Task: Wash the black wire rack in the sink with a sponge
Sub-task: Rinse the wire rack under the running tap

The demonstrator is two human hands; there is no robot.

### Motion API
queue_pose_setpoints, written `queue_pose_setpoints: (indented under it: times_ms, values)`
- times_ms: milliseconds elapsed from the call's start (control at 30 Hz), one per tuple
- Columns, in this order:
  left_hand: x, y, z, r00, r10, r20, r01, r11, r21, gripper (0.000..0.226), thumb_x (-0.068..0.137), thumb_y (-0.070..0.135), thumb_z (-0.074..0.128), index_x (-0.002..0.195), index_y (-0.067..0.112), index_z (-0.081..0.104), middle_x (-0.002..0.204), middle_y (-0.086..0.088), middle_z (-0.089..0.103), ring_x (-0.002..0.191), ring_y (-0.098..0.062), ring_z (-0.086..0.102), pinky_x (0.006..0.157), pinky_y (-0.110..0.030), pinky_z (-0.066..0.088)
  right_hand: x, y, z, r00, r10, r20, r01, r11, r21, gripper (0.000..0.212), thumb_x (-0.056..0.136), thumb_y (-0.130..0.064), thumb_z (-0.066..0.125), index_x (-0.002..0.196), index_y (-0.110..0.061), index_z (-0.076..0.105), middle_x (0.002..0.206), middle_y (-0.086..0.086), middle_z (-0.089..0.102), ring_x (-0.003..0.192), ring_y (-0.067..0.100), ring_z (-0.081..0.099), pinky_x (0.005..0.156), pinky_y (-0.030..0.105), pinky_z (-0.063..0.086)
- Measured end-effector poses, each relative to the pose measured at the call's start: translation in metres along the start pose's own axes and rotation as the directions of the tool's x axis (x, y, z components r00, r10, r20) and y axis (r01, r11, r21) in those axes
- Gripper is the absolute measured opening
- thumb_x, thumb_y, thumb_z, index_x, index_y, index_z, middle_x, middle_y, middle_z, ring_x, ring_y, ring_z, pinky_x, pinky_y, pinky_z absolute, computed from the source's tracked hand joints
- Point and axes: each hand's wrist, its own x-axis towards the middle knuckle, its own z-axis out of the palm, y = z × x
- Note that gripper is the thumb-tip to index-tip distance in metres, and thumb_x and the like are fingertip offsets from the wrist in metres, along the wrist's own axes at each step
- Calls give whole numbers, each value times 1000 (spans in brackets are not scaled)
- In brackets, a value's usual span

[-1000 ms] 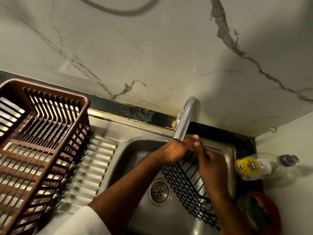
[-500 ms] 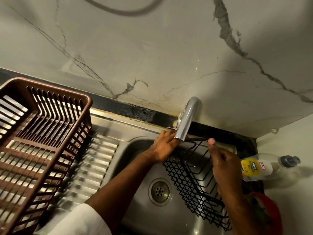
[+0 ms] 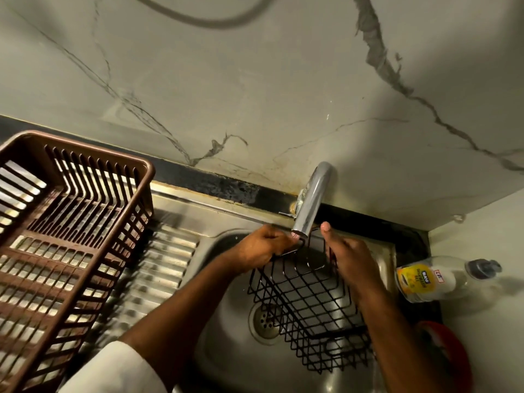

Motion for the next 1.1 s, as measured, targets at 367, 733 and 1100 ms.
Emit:
queue_pose_setpoints:
  times_ms: [367, 733, 1100]
  values:
    - [-25, -25, 29, 860, -297, -414, 198, 944, -266, 77, 87, 75, 49, 93, 3, 75, 48, 3, 46, 44, -8, 40, 53, -25, 34, -7, -32, 47, 991, -116, -63, 81, 913, -400, 27, 101, -41, 44, 109, -27, 65, 96, -1, 67, 79, 10, 59, 69, 29, 48]
    - [-22, -15, 31, 830, -416, -372, 99, 766, -635, 42, 96, 48, 62, 91, 8, 75, 80, -8, 78, 74, -19, 76, 76, -35, 58, -64, -19, 100, 866, -500, -2, 346, 604, -718, 79, 99, -61, 28, 160, -15, 12, 158, 18, 34, 147, 38, 29, 122, 55, 19]
    - [-53, -79, -4, 772, -536, -342, 74, 610, -789, 56, 83, 71, 61, 92, 17, 75, 60, 4, 52, 43, -9, 38, 42, -23, 30, 0, 47, 45, 954, -192, -232, -5, 761, -648, 93, 91, -77, 7, 158, -14, -10, 167, 10, -10, 153, 25, -12, 123, 51, 17]
